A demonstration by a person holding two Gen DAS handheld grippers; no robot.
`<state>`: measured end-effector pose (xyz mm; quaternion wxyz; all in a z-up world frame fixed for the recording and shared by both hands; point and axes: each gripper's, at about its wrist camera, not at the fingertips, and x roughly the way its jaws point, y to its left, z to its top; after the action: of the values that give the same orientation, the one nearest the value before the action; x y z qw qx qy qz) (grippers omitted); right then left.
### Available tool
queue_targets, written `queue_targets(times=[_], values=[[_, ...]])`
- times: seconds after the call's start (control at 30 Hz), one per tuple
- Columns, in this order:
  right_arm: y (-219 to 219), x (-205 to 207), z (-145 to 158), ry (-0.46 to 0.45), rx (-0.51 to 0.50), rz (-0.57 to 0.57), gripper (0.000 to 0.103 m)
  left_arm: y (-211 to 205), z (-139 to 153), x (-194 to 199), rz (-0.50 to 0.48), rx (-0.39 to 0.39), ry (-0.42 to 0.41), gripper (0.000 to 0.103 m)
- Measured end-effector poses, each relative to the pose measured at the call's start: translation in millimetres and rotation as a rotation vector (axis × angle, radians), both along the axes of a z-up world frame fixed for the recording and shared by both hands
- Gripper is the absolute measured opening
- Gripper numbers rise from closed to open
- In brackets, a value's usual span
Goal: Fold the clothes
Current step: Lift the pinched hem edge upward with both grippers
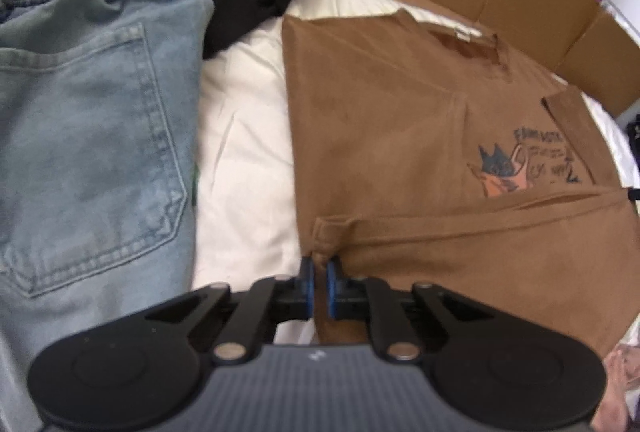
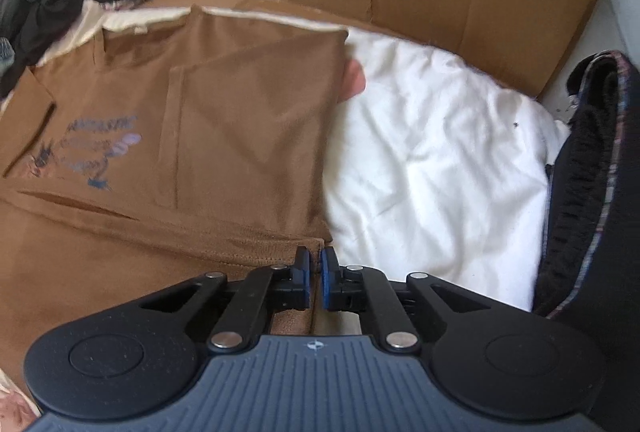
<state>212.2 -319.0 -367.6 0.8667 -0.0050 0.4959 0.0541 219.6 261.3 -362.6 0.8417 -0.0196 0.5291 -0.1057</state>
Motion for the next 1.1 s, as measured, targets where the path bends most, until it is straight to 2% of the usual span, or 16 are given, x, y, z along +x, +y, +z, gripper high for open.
queue_targets(times=[0.2, 0.33, 0.5, 0.63, 0.73, 0.8, 0.87, 0.93, 1.1], values=[[-4, -10, 27, -0.061, 0.003, -0.006, 0.003, 4, 25, -2, 0.012, -0.039, -0.044, 0.006], [-7, -4, 33, -0.078, 0.014, -0.037, 0.003, 7, 33, 7, 0.038, -0.058, -0.061, 0.006], [-3, 13, 19, -0.059, -0.007, -0.045, 0.003, 2, 22, 23, 0.027, -0.032, -0.045, 0.006], [1, 25, 0, -0.037, -0.013, -0.059, 0.004, -2, 2, 35, 0.028, 0.000, -0.021, 0.006], [4, 30, -14, -0.013, -0.020, -0.059, 0.006, -2, -12, 41, 0.034, -0.007, 0.014, 0.008], [5, 28, -17, -0.019, -0.018, -0.062, 0.015, 0, -14, 42, 0.035, -0.014, 0.015, 0.012], [2, 27, -17, -0.021, 0.009, -0.072, 0.038, 0, -14, 41, 0.019, -0.023, 0.011, 0.014], [-1, 26, -18, -0.025, 0.027, -0.081, 0.048, -1, -16, 42, 0.008, -0.025, 0.019, 0.014], [-5, 30, -20, -0.013, 0.070, -0.093, 0.048, -1, -18, 43, 0.019, -0.026, 0.026, 0.014]])
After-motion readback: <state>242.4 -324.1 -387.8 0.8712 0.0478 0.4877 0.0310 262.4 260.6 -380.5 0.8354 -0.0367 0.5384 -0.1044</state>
